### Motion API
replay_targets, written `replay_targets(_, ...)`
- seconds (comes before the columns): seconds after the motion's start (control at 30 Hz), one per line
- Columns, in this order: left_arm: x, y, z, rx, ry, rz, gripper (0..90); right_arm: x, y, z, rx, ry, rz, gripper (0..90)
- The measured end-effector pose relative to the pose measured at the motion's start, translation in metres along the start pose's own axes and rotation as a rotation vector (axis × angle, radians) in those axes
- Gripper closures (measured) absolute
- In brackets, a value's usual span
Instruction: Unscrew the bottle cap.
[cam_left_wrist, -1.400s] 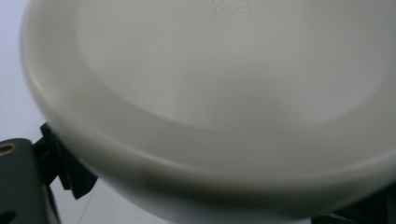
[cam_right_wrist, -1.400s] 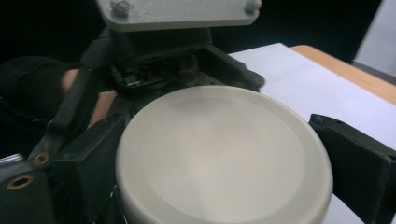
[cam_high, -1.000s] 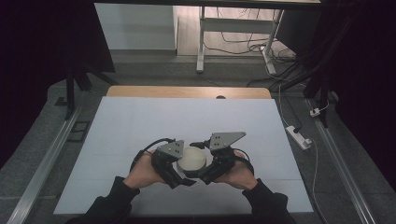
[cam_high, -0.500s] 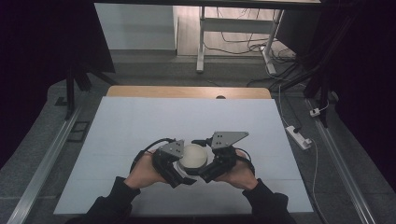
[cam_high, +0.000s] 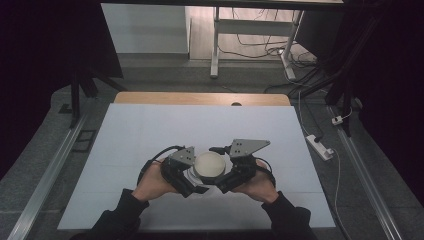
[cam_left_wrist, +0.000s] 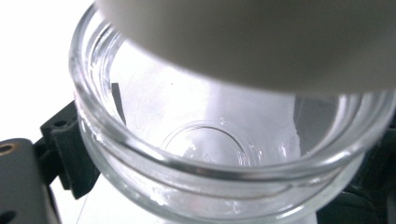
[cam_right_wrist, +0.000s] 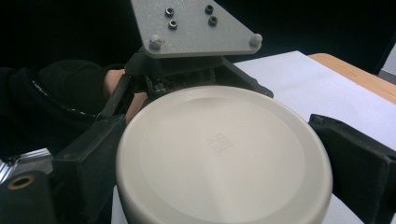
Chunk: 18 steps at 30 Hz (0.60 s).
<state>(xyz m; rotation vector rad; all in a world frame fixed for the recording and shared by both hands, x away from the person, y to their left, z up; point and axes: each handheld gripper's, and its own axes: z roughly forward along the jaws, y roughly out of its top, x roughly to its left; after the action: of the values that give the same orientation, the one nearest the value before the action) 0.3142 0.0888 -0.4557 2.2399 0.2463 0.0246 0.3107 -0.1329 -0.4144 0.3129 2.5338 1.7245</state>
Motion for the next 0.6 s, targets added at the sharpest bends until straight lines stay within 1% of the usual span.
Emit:
replay_targets(0.03, 0.001, -0.001, 0.000, 0.001, 0.006, -0.004, 7.5, 0.000, 0.000, 0.000, 0.000, 0.000, 0.000, 7.6)
replay_targets(0.07, 0.001, -0.001, 0.000, 0.002, 0.012, -0.009, 7.5, 0.000, -0.001, 0.000, 0.002, -0.010, 0.001, 7.6)
replay_targets(0.1, 0.003, -0.002, 0.001, 0.002, 0.024, -0.022, 7.5, 0.000, -0.001, -0.001, 0.004, -0.014, 0.003, 7.6)
replay_targets(0.13, 0.003, -0.002, 0.001, 0.002, 0.024, -0.022, 7.5, 0.000, -0.001, -0.001, 0.004, -0.014, 0.003, 7.6)
replay_targets(0.17, 0.004, -0.003, 0.002, 0.002, 0.030, -0.028, 7.5, 0.000, -0.001, -0.001, 0.007, -0.023, 0.005, 7.6)
replay_targets(0.27, 0.006, -0.005, 0.002, 0.008, 0.051, -0.044, 7.5, 0.000, -0.002, -0.001, 0.009, -0.031, 0.006, 7.6)
replay_targets(0.3, 0.007, -0.005, 0.002, 0.006, 0.057, -0.053, 7.5, 0.000, -0.003, -0.001, 0.011, -0.034, 0.008, 7.6)
replay_targets(0.4, 0.010, -0.006, 0.001, 0.006, 0.075, -0.062, 7.5, 0.000, -0.004, -0.001, 0.021, -0.050, 0.015, 7.6)
replay_targets(0.6, 0.016, -0.009, -0.001, -0.002, 0.109, -0.093, 7.5, 0.003, -0.005, -0.001, 0.021, -0.065, 0.019, 7.6)
